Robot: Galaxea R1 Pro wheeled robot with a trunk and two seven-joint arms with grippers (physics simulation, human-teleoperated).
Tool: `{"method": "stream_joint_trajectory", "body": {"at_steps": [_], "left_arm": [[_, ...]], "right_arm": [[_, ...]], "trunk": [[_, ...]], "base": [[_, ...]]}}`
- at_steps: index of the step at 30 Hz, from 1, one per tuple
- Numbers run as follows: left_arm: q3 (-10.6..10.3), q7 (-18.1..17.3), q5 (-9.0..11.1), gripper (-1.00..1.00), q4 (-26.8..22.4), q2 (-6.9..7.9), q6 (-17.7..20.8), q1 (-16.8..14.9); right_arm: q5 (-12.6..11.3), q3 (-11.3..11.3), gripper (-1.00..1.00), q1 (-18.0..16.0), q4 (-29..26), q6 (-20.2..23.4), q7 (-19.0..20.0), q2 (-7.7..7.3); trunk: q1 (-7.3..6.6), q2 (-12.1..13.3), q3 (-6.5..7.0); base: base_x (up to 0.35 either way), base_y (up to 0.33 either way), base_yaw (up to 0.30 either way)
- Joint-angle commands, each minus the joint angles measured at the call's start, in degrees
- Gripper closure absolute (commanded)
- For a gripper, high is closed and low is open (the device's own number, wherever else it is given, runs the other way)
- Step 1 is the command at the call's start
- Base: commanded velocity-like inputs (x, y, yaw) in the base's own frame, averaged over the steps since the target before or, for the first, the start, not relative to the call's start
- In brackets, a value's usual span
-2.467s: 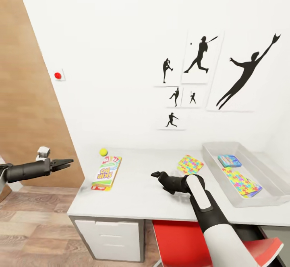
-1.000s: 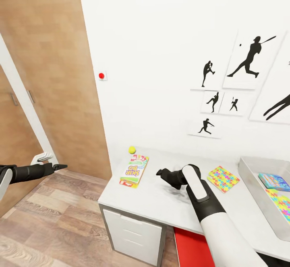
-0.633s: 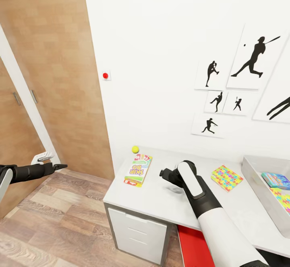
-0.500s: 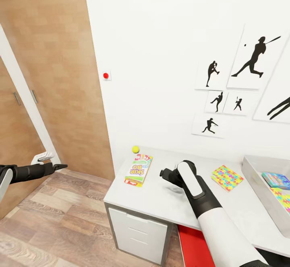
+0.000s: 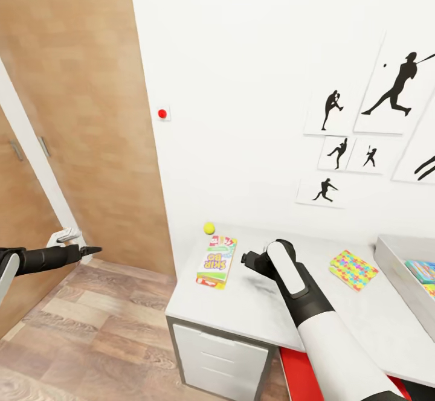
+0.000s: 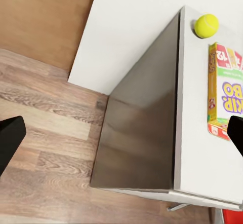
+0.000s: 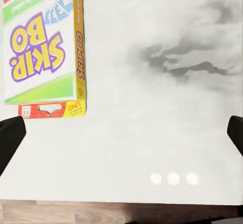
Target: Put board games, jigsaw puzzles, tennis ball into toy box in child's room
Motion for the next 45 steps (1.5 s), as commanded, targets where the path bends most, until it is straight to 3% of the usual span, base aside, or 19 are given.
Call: {"method": "stream_joint_trajectory", "body": {"at_steps": [1,16,23,34,45], "left_arm": [[0.05,-0.09,0.17,-1.0,-0.01,0.01,0.32,-0.04],[0.19,-0.26,0.17,-1.0,-0.01,0.09,-2.34,-0.04],[0.12,-0.26,0.17,-1.0,-0.01,0.08,-2.36,-0.04],[0.11,-0.26,0.17,-1.0,-0.01,0.08,-2.37,-0.04],[0.11,-0.26,0.17,-1.0,-0.01,0.09,-2.42,-0.04]], "right_arm": [[-0.51,0.07,-1.0,-0.09,-0.07,0.07,-0.63,-0.11],[-0.49,0.08,-1.0,-0.22,-0.13,0.21,-0.87,-0.35],[-0.43,0.32,-1.0,-2.16,0.28,0.32,-1.48,-0.2],[-0.83,0.55,-1.0,-7.22,1.84,1.27,-8.23,0.38],[-0.86,0.6,-1.0,-9.4,6.07,2.57,-8.7,0.43]], "trunk": [[0.06,-0.13,-0.2],[0.06,-0.13,-1.24],[0.06,-0.13,-1.78],[0.06,-0.13,-2.69],[0.06,-0.13,-3.63]], "base": [[0.229,0.138,-0.199],[0.018,0.117,-0.193],[0.182,0.143,-0.166],[0.003,0.147,-0.146],[-0.058,0.155,-0.119]]}}
